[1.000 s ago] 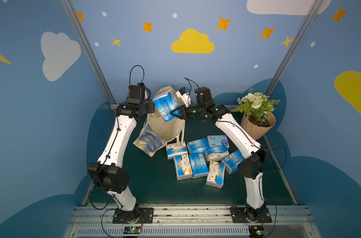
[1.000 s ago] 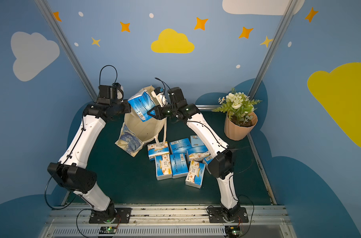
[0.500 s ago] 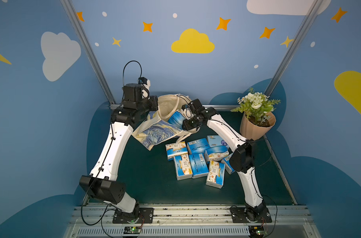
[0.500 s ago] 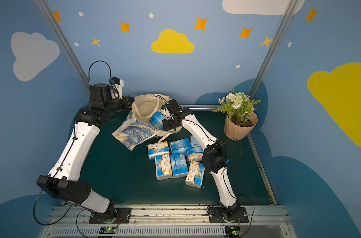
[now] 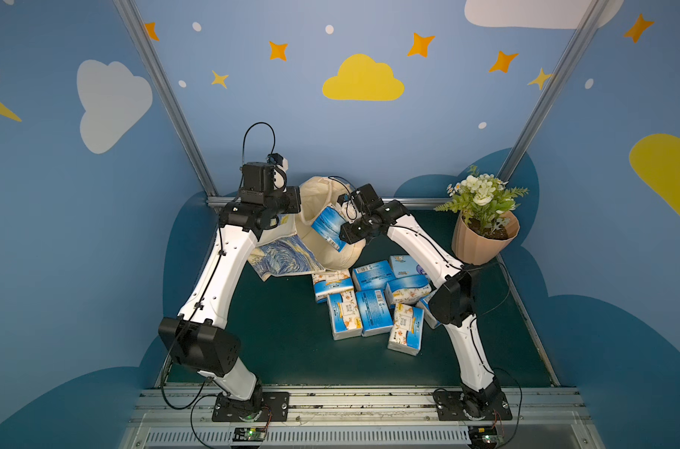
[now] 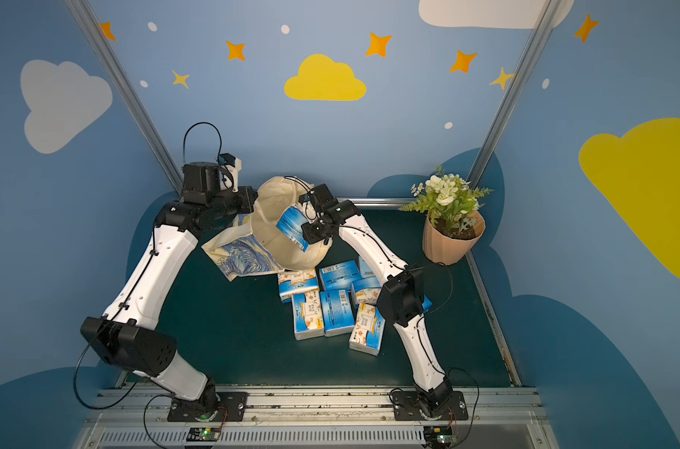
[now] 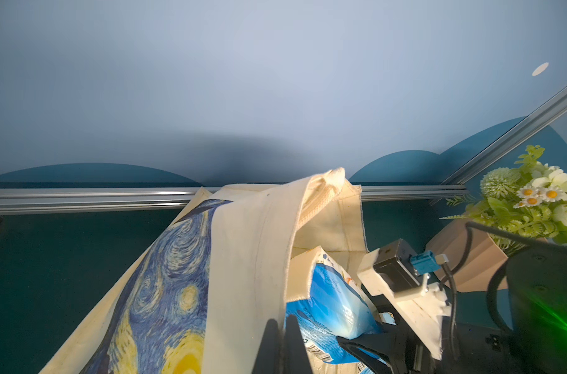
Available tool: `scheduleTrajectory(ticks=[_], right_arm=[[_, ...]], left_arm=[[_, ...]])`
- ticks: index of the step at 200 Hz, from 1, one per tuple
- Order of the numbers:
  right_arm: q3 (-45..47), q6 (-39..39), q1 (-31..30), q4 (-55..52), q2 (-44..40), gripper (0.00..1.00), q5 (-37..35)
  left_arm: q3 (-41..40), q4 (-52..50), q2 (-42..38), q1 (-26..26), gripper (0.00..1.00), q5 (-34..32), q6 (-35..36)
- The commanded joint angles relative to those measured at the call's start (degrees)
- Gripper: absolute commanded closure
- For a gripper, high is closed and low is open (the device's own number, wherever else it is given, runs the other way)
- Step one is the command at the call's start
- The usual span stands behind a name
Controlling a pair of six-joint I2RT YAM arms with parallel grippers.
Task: Put tissues into the canvas bag
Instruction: Place the pack of facial tissues in the canvas bag.
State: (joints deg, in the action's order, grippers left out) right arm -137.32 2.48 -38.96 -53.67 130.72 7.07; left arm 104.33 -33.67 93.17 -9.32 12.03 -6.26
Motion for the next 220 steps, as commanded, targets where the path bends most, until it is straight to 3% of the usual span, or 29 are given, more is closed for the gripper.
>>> scheduleTrajectory(ticks=[1, 79, 111, 133, 149, 220], right_arm=[[-3.8, -0.9, -0.7, 1.4, 0.1, 0.65, 0.9], [-5.1, -2.0, -2.6, 2.3, 3.3, 0.57, 2.8], [-5.0, -2.2, -2.7, 2.0, 3.4, 0.40, 3.0], [-4.8, -2.0, -2.3, 2.0, 2.7, 0.38, 3.7], [-4.5, -1.5, -1.7, 2.1, 1.7, 0.30, 4.8], [5.8, 0.7, 1.6, 7.5, -8.1, 0.30, 7.5]], left_arm=[[0.4, 1.3, 1.3, 1.4, 0.96, 2.5, -1.5], [-0.1, 1.2, 2.5, 2.2, 0.96, 5.2, -3.2], [-1.7, 1.5, 2.0, 4.3, 0.96, 6.7, -5.4], [-3.0, 1.9, 1.3, 5.1, 0.97, 7.3, -5.8], [-3.6, 2.0, 1.2, 5.3, 0.97, 7.5, -5.9], [-6.1, 2.4, 1.6, 6.9, 0.96, 9.1, -6.7]])
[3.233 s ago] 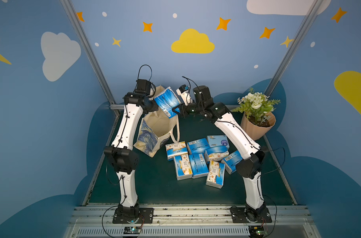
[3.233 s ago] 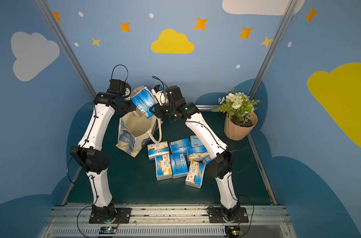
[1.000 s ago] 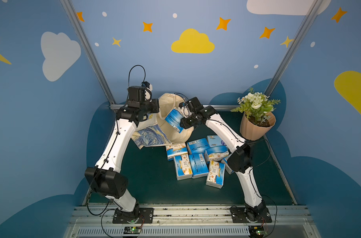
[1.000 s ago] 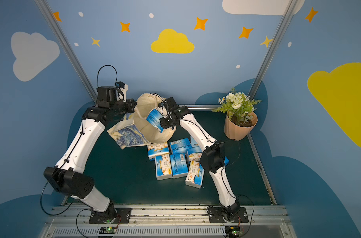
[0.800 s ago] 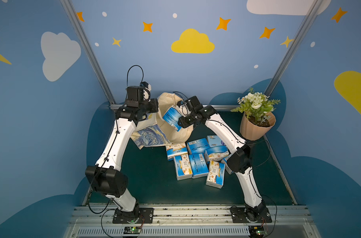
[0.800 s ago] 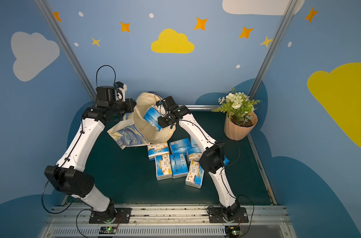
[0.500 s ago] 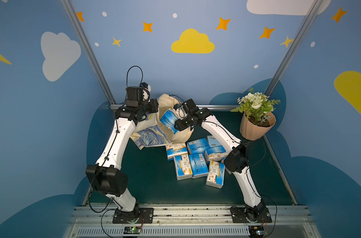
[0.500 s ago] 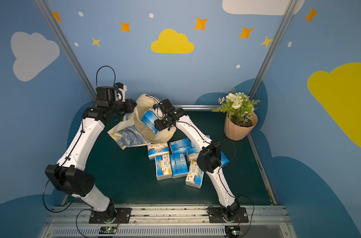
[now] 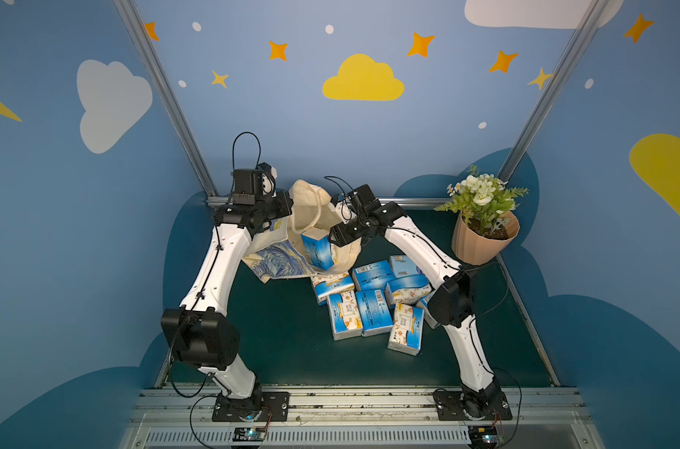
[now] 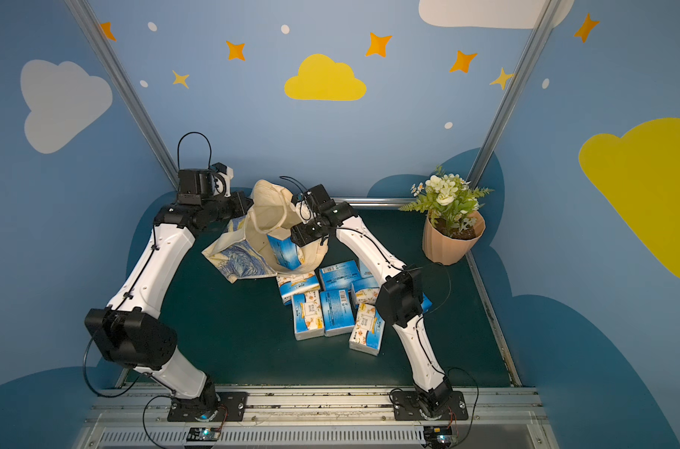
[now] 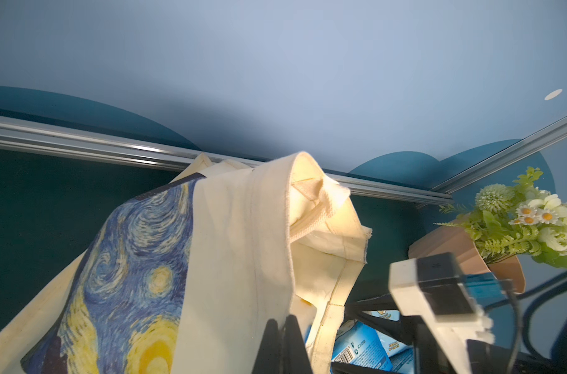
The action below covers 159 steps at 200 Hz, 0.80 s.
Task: Put tissues into the canvas bag
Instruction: Place the pack of facial tissues in the canvas bag, then pick up the pack of facial tissues from the center of the board.
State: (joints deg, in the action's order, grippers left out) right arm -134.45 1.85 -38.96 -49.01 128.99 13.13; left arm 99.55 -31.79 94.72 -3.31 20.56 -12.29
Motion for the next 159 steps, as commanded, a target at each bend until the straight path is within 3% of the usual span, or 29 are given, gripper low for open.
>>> scheduleTrajectory(ticks=[1, 72, 105, 159], right_arm=[[3.2, 1.3, 1.7, 2.9, -6.5, 0.30, 1.4], [34.8, 3.1, 9.6, 1.9, -27.6, 0.31, -4.1], [39.5, 4.5, 12.9, -3.0, -31.8, 0.30, -7.3], [49.1, 7.8, 17.9, -8.4, -33.4, 0.29, -9.6]], left_arm=[[-1.3, 0.6, 0.0, 0.9, 0.96, 0.6, -0.6], [3.2, -6.7, 3.0, 0.9, 0.96, 3.3, 2.8], [7.7, -11.3, 4.5, 1.0, 0.96, 4.6, 4.0], [6.8, -10.0, 2.9, 0.9, 0.96, 4.4, 3.7]])
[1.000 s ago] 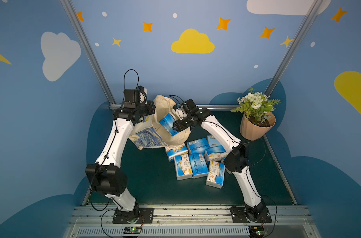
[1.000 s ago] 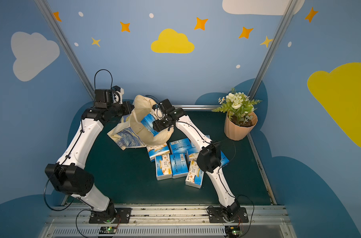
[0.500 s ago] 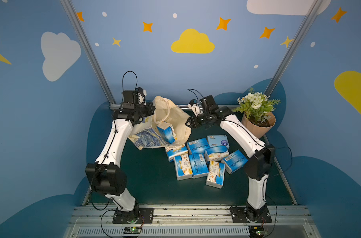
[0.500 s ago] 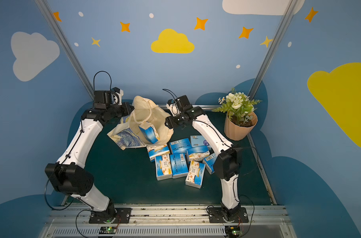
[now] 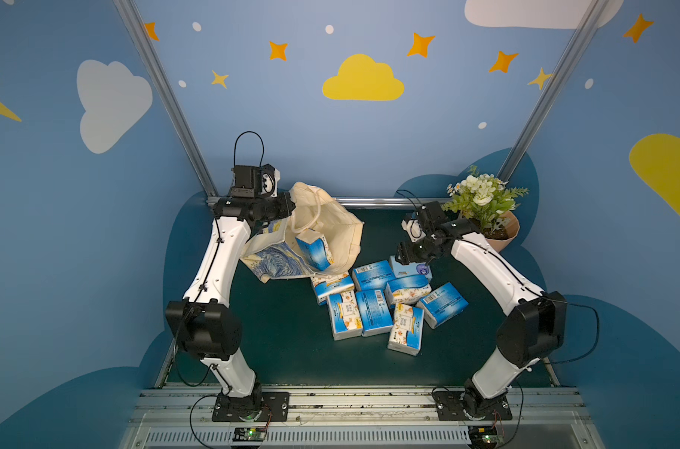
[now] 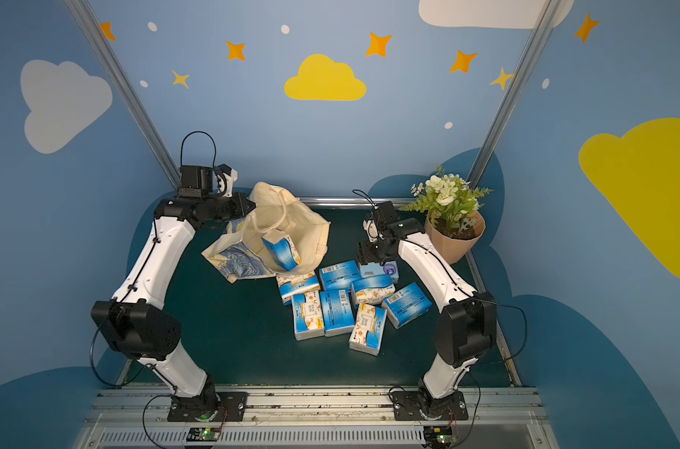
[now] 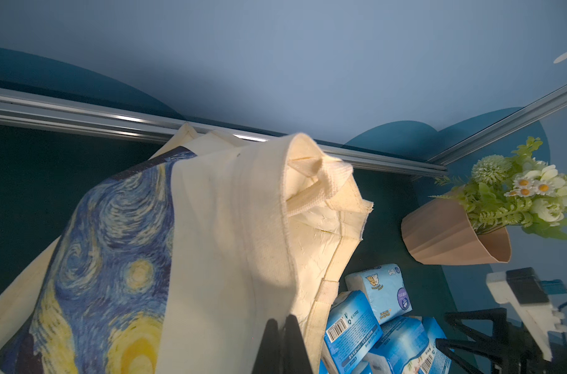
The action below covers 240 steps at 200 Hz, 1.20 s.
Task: Put tissues into the canvas bag
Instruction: Pick up the pack of facial tissues from the center of the board.
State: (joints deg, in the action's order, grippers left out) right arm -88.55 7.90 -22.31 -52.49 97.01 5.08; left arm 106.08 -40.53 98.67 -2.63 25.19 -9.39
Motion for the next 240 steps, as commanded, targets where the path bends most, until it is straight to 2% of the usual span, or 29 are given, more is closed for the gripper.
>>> scheduleTrajectory(ticks=[1, 57, 91, 110, 142, 177, 200, 220, 240], right_arm=[[3.3, 1.7, 1.2, -5.1, -1.5, 0.29, -1.5], [10.2, 0.1, 2.4, -7.4, -7.7, 0.28, 1.3], [10.8, -0.8, 3.4, -12.9, -10.5, 0.28, 2.2], [11.5, -0.7, 3.3, -16.2, -13.0, 0.28, 6.9], [16.4, 5.3, 2.5, -18.3, -18.6, 0.28, 11.0], [24.6, 20.7, 3.9, -16.7, -24.4, 0.21, 2.1], [27.8, 28.6, 5.0, -12.9, -25.3, 0.20, 2.9], [29.1, 30.4, 5.1, -7.4, -24.5, 0.20, 6.6], [27.8, 27.8, 4.6, -2.7, -22.4, 0.20, 7.9]], left_arm=[[0.3, -1.2, -1.0, 0.3, 0.96, -0.2, 0.7], [-1.2, -0.5, -1.5, 0.3, 0.96, -0.1, 0.4], [-1.1, -0.6, -1.6, 0.3, 0.96, 0.0, 0.6], [-1.3, -0.7, -1.9, 0.3, 0.96, -0.1, 0.8], [-1.2, -0.5, -1.7, 0.2, 0.96, 0.4, 0.4], [-1.1, -0.2, -1.0, 0.1, 0.96, 2.1, -0.1], [-1.2, 0.0, -0.9, 0.1, 0.96, 3.1, 0.2], [-1.3, 0.8, -0.9, 0.0, 0.96, 3.4, 0.2], [-0.7, 1.4, -0.2, 0.1, 0.96, 4.0, 0.4]])
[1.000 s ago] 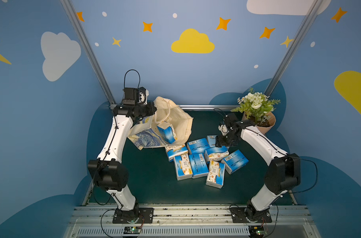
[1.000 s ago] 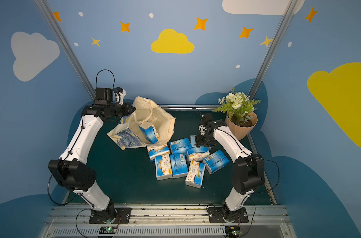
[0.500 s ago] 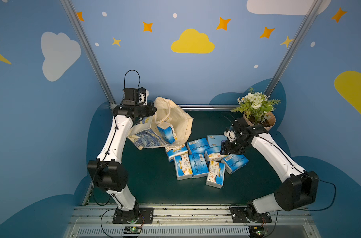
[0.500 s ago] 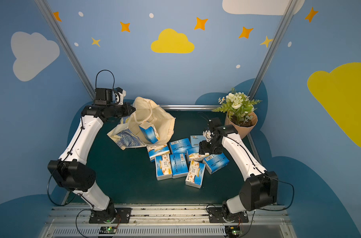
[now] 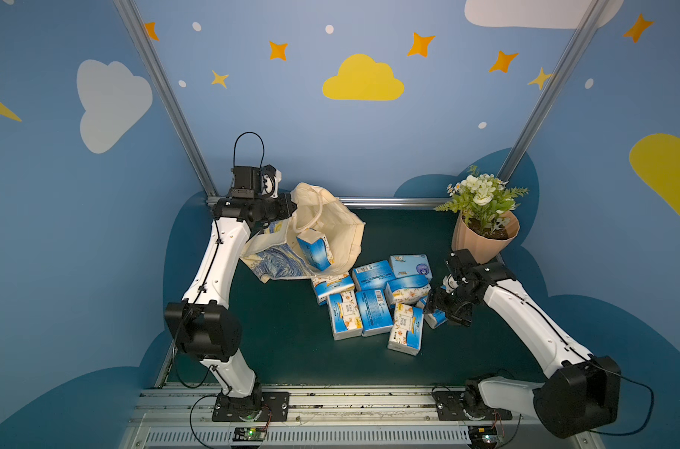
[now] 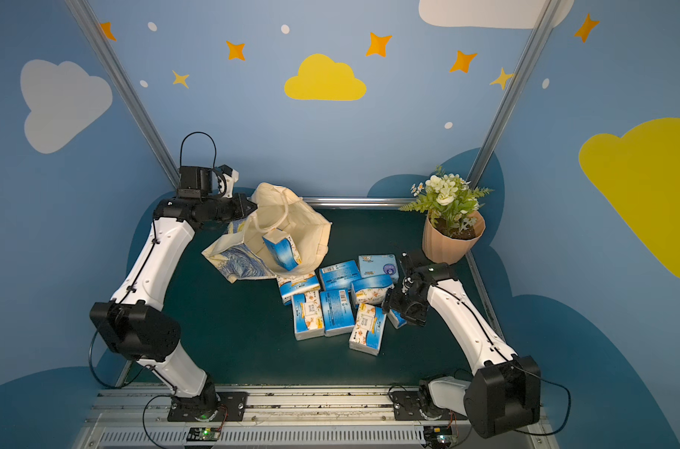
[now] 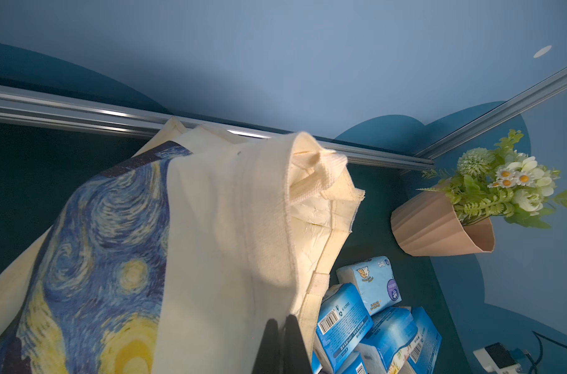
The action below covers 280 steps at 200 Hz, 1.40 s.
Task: Put tissues into the canvas bag
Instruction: Pick up the pack of facial tissues from the center of the board.
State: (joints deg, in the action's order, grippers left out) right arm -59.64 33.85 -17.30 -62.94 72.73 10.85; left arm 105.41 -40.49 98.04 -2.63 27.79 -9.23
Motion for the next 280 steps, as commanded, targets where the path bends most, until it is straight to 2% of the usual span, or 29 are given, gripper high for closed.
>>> scheduleTrajectory(ticks=[1, 25, 44, 84, 108, 158, 235, 280], right_arm=[[-1.3, 1.6, -0.5, 7.8, 2.0, 0.19, 2.0], [-5.7, -2.4, -0.5, 7.1, 6.4, 0.19, -0.9], [-8.5, -2.4, -0.5, 4.9, 10.7, 0.19, -1.5], [-7.6, 0.7, -1.0, 10.0, 16.0, 0.19, 3.6], [-8.7, 1.4, -1.1, 13.3, 18.7, 0.19, 4.1], [-15.9, -0.4, -1.2, 13.0, 27.6, 0.18, -0.2], [-26.6, -4.7, -0.8, 14.5, 35.6, 0.16, -7.1], [-28.2, -7.9, -0.2, 14.8, 37.9, 0.15, -6.5]], left_arm=[[0.1, 1.4, 0.4, 0.1, 0.96, 1.4, 0.2], [1.3, 0.8, 1.2, 0.1, 0.96, 2.0, 0.6], [1.5, 0.6, 1.1, 0.1, 0.96, 1.6, 1.1], [1.2, 0.1, 0.8, 0.5, 0.96, 1.1, 1.8], [1.3, 0.0, 0.8, 0.6, 0.96, 1.0, 1.9], [1.7, -0.1, 0.9, 0.8, 0.96, 0.8, 2.0], [1.3, -0.6, 0.0, 1.5, 0.96, -0.1, 2.4], [1.9, -0.3, 0.6, 1.5, 0.96, 0.0, 2.0]])
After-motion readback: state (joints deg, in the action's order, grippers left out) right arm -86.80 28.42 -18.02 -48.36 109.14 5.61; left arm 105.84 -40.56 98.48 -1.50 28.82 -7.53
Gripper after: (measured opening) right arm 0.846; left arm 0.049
